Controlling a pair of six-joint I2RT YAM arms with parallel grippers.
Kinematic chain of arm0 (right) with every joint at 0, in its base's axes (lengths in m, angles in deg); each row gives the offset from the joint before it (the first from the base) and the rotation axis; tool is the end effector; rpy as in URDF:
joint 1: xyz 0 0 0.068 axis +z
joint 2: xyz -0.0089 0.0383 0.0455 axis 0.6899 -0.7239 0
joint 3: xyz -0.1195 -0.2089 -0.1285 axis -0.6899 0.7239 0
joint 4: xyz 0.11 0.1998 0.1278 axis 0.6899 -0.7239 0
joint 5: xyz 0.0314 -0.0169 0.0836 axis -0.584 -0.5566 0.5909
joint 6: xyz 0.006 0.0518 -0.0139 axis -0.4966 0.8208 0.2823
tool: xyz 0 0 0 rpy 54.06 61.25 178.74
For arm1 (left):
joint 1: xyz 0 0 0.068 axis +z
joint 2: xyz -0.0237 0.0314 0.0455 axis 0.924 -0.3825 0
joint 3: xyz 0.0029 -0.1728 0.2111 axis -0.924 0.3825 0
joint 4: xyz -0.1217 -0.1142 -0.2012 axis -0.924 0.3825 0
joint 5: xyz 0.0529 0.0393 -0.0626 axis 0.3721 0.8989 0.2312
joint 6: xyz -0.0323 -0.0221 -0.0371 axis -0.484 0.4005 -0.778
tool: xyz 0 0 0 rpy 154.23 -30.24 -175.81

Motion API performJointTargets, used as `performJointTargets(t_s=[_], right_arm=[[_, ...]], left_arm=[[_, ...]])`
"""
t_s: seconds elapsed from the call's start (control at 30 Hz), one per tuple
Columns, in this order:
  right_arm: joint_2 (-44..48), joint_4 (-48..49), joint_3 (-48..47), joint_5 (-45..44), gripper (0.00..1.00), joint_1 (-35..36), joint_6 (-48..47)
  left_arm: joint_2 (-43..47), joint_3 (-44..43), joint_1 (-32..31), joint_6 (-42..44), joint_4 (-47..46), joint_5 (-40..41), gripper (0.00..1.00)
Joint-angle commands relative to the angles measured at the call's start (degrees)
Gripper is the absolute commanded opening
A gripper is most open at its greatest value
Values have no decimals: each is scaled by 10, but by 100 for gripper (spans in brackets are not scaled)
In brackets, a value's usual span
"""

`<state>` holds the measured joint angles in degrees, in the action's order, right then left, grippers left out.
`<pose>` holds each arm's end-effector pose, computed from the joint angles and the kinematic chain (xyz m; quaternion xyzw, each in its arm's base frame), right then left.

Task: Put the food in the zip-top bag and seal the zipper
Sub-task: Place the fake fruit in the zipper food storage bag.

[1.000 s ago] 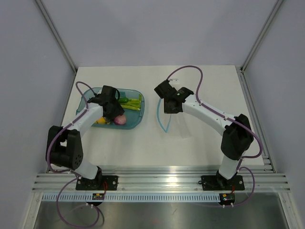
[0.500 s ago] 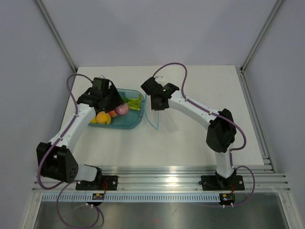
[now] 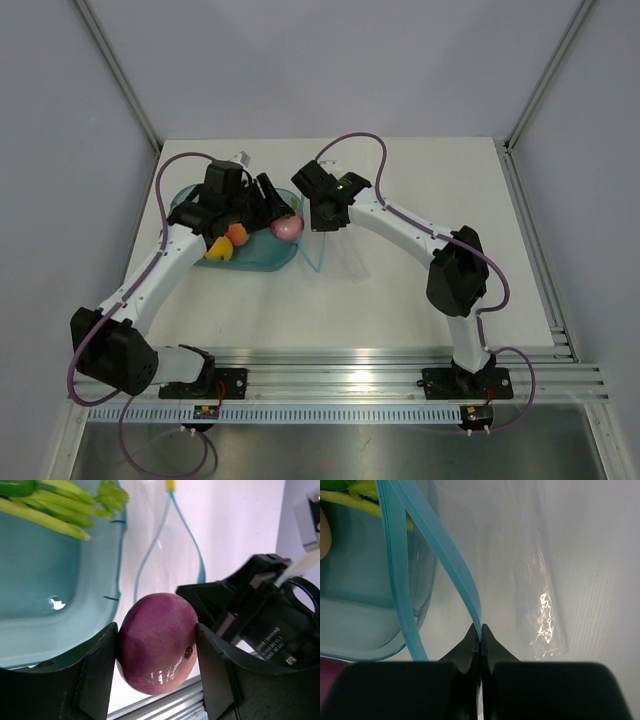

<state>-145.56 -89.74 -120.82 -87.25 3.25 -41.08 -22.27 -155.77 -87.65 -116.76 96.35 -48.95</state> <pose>0.3096 0.3146 0.2808 -0.0613 0.9548 0.0507 0.2865 0.2677 -0.1061 0.3280 -0.1257 0.8917 -0.3000 0.3148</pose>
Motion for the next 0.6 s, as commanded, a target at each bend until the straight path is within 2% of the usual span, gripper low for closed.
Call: performJointTargets(t_s=[0.0, 0.57], right_arm=[[2, 8, -26, 16, 0, 8, 10], [76, 59, 53, 67, 0, 8, 29]], left_arm=[[-13, 3, -15, -21, -54, -43, 22], [-73, 22, -22, -33, -78, -25, 21]])
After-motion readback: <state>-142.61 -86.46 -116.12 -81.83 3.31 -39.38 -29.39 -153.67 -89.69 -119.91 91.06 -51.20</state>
